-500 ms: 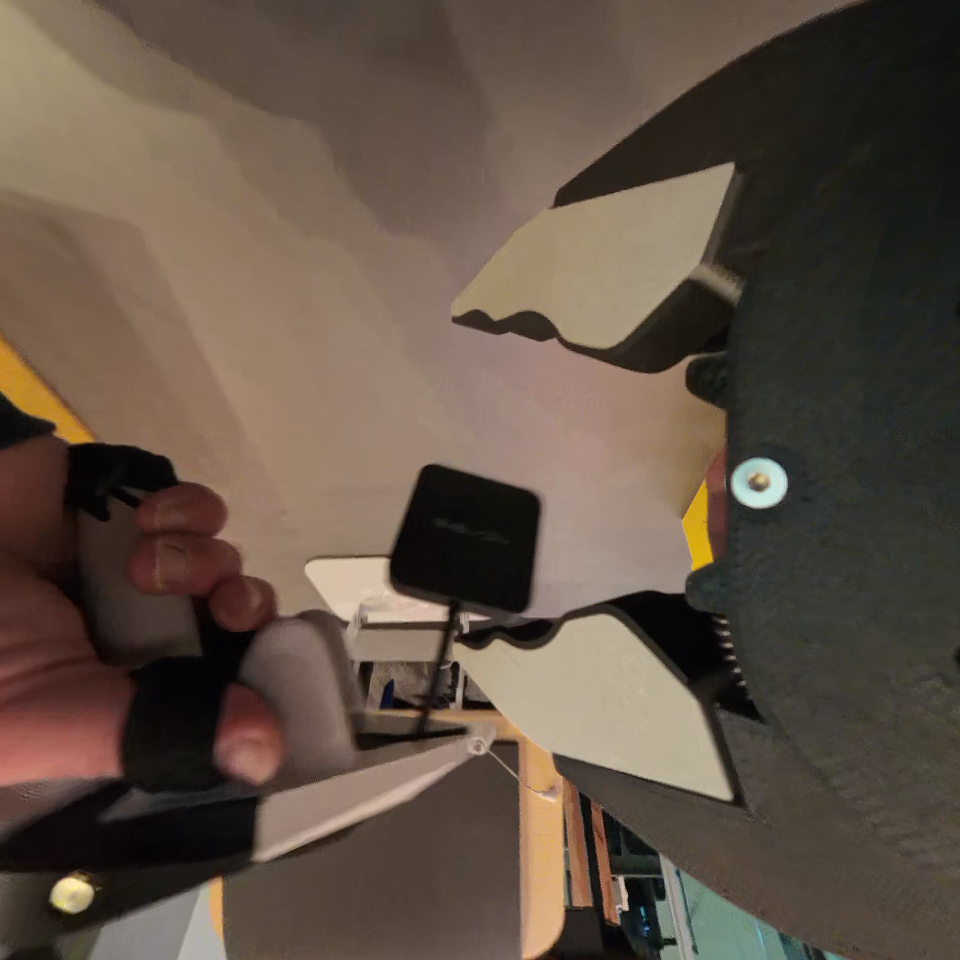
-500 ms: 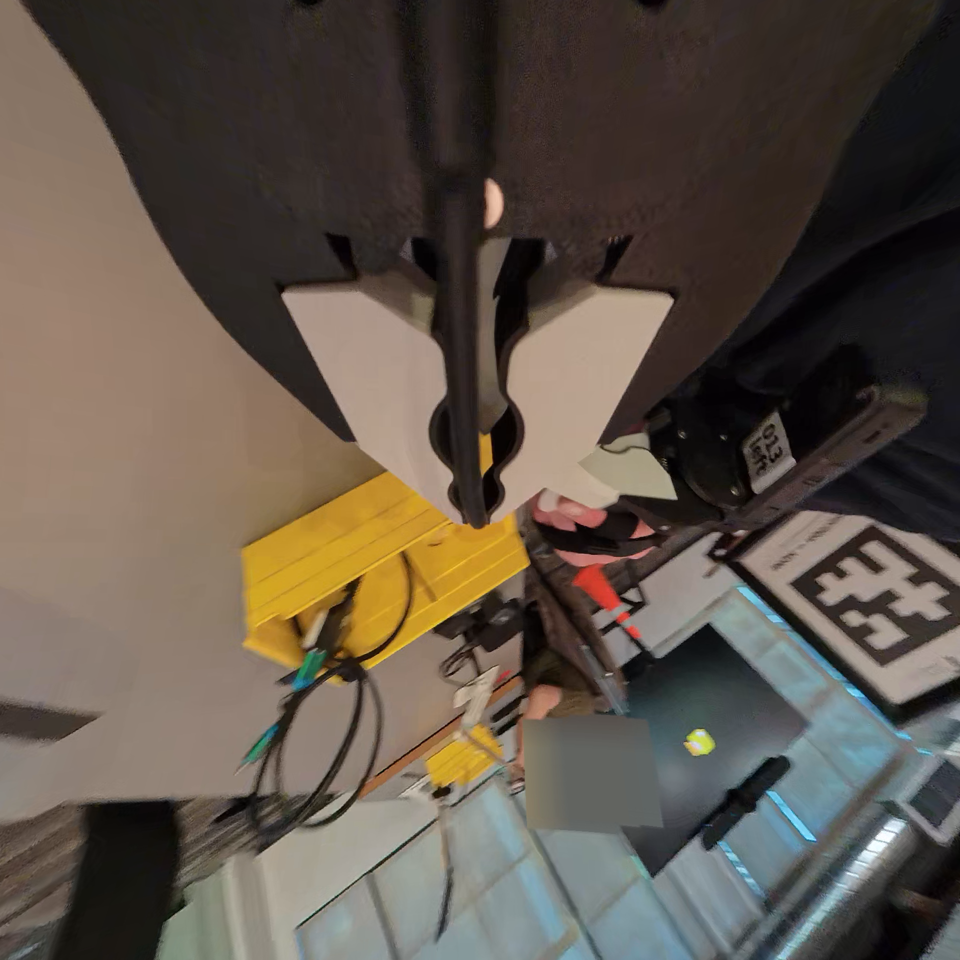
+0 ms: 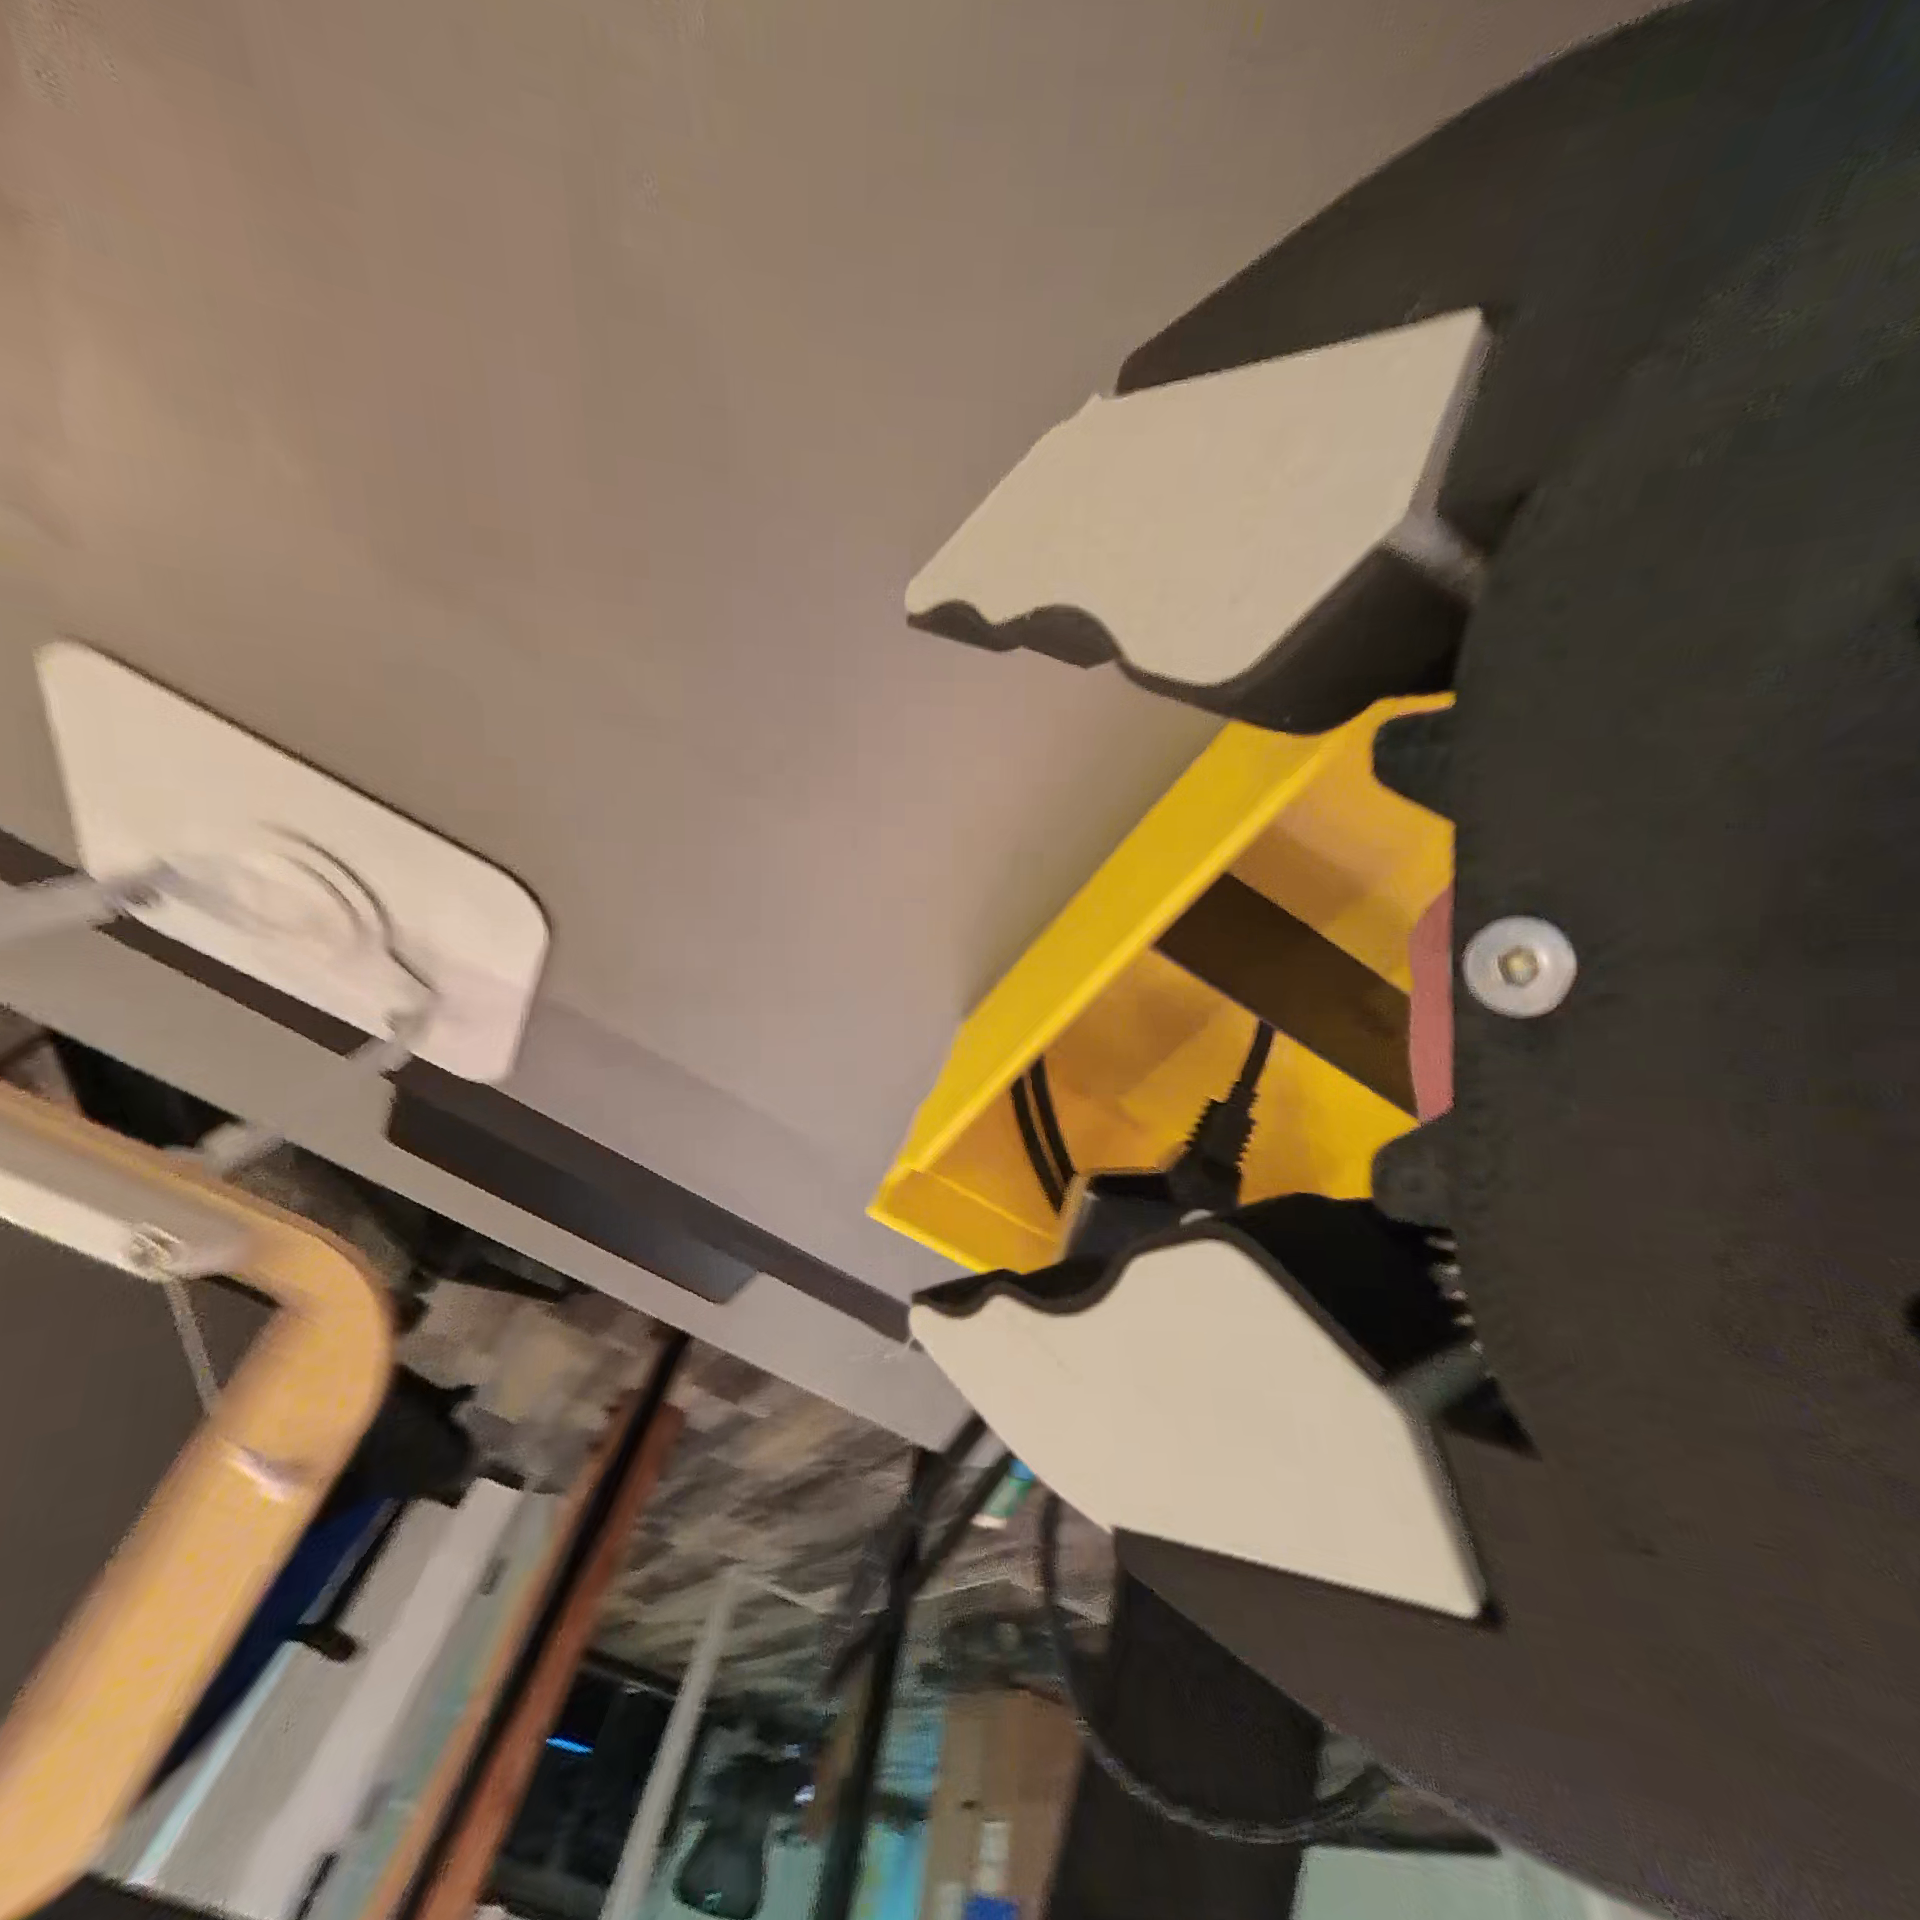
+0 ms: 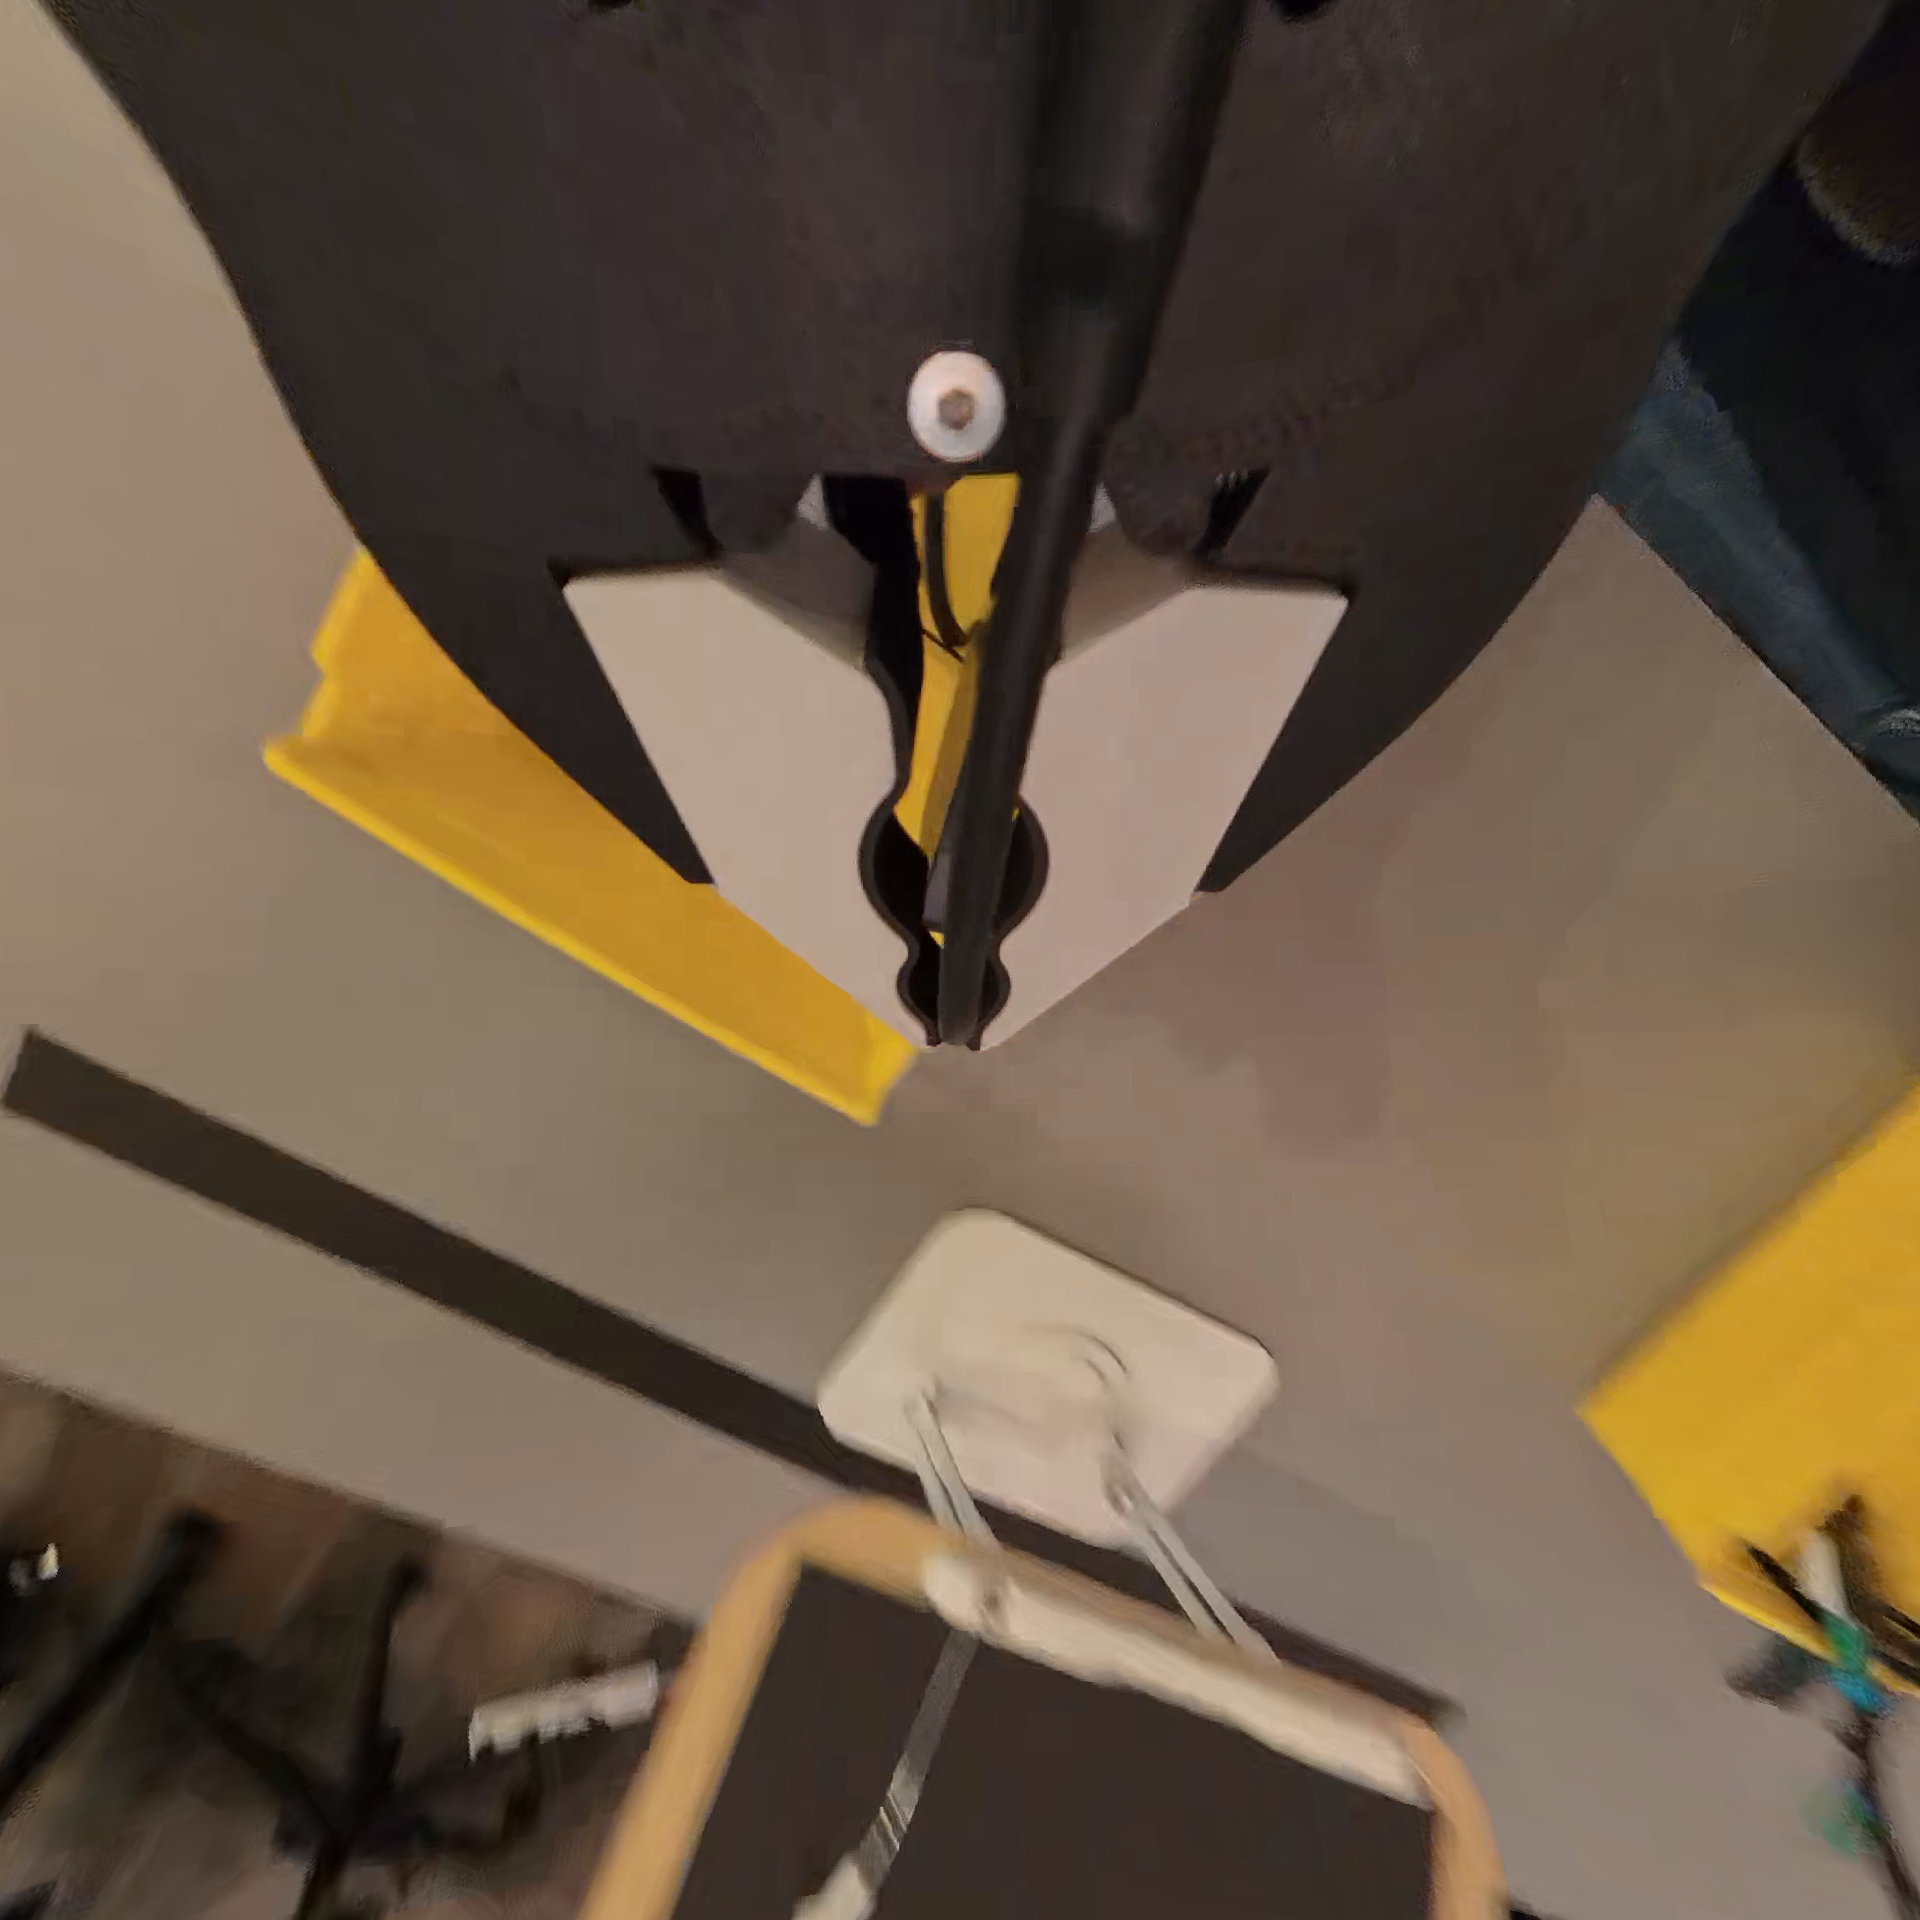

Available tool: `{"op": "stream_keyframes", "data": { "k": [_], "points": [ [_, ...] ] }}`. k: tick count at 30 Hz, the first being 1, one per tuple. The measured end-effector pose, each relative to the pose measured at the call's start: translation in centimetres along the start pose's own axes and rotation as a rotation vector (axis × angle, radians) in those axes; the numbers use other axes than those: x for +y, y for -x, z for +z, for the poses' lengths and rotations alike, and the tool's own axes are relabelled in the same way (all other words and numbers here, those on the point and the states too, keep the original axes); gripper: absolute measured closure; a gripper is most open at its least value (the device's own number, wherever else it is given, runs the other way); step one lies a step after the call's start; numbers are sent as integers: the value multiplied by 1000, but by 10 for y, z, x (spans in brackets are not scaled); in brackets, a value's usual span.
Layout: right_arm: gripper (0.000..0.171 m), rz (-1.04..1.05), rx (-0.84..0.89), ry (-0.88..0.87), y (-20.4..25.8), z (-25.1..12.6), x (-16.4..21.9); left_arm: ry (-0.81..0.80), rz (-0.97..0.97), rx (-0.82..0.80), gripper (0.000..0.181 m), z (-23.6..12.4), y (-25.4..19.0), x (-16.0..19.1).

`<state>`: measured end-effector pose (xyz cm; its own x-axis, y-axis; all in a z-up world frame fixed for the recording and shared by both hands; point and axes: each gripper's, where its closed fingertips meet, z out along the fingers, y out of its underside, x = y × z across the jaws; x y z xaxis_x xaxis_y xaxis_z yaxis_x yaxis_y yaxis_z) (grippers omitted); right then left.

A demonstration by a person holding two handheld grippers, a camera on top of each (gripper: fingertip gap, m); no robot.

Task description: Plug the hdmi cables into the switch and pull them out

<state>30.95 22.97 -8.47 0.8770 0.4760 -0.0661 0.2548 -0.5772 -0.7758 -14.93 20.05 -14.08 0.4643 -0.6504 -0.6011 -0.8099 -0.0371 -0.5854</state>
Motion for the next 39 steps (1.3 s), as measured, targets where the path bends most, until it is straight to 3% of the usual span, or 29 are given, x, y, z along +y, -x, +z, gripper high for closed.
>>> {"op": "stream_keyframes", "data": {
  "k": [4,9,14,15,19,20,23,27,32,39],
  "points": [
    [171,15,61,193,-40,15,52,88,-152,-37,71,3,29,37],
    [170,207,-168,94,-44,49,54,159,-307,-43,77,10,49,72],
    [169,261,-190,278,-50,78,93,257,-389,-59,80,15,61,103],
    [165,264,-179,325,-52,81,102,272,-399,-65,80,16,64,108],
    [113,164,-12,536,-71,73,132,342,-467,-58,80,21,72,128],
    [110,132,18,575,-75,68,135,356,-486,-42,80,23,72,133],
    [100,70,99,598,-81,50,129,357,-535,2,78,28,73,137],
    [107,15,147,473,-69,32,97,404,-601,46,80,38,76,148],
    [110,-90,98,375,-23,28,73,478,-731,138,80,57,74,157],
    [114,-193,61,277,25,26,53,684,-879,266,96,78,57,188]
  ]
}}
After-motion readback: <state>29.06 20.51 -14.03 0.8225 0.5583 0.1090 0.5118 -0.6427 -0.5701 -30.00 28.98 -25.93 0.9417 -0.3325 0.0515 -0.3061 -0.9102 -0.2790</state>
